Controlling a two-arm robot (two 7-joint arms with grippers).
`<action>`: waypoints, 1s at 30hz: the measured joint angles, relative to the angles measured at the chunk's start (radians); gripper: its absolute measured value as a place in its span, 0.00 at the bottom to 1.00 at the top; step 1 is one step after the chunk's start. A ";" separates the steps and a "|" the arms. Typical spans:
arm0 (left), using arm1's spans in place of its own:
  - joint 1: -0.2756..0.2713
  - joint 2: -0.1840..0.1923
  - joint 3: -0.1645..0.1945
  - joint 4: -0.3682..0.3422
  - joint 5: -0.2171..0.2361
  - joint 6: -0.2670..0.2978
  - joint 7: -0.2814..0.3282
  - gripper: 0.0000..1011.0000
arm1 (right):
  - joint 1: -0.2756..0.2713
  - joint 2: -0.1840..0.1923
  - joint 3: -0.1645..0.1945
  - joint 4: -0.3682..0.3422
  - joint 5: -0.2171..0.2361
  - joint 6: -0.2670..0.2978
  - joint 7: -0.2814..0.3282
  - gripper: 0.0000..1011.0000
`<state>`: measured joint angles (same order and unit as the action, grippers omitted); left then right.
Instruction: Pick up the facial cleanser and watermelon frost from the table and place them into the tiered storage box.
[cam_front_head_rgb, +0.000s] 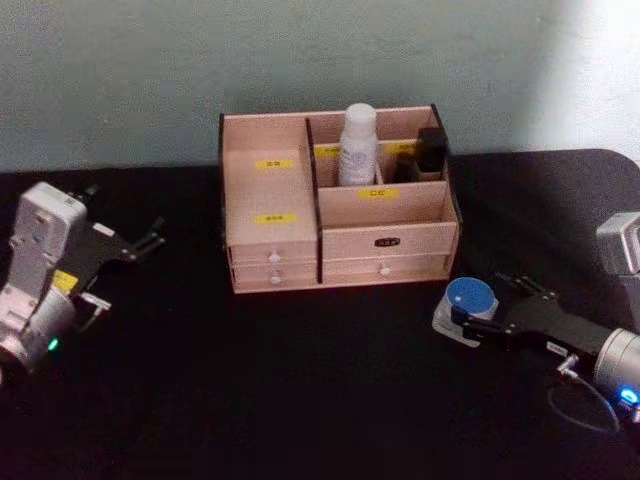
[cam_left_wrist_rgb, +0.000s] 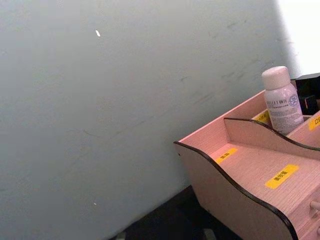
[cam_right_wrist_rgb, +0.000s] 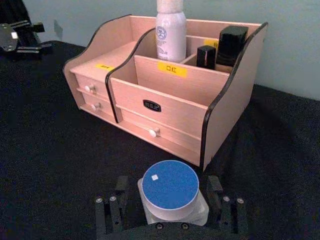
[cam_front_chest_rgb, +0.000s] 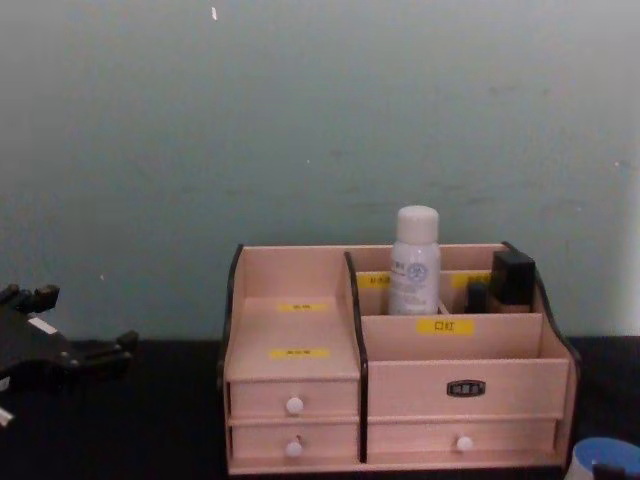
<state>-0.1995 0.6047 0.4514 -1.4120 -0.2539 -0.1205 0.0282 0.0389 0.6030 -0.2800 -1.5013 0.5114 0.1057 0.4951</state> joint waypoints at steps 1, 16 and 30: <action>0.000 0.000 0.000 0.000 0.000 0.000 0.000 0.99 | 0.002 0.000 -0.003 0.002 0.002 0.005 -0.002 0.99; 0.000 0.000 0.000 0.000 0.000 0.000 0.000 0.99 | 0.022 0.000 -0.025 0.017 0.009 0.021 -0.011 0.99; 0.000 0.000 0.000 0.000 0.000 0.000 0.000 0.99 | 0.032 -0.002 -0.035 0.029 0.006 0.021 -0.020 0.99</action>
<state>-0.1995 0.6047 0.4514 -1.4120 -0.2539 -0.1205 0.0283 0.0709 0.6010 -0.3151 -1.4723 0.5173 0.1267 0.4751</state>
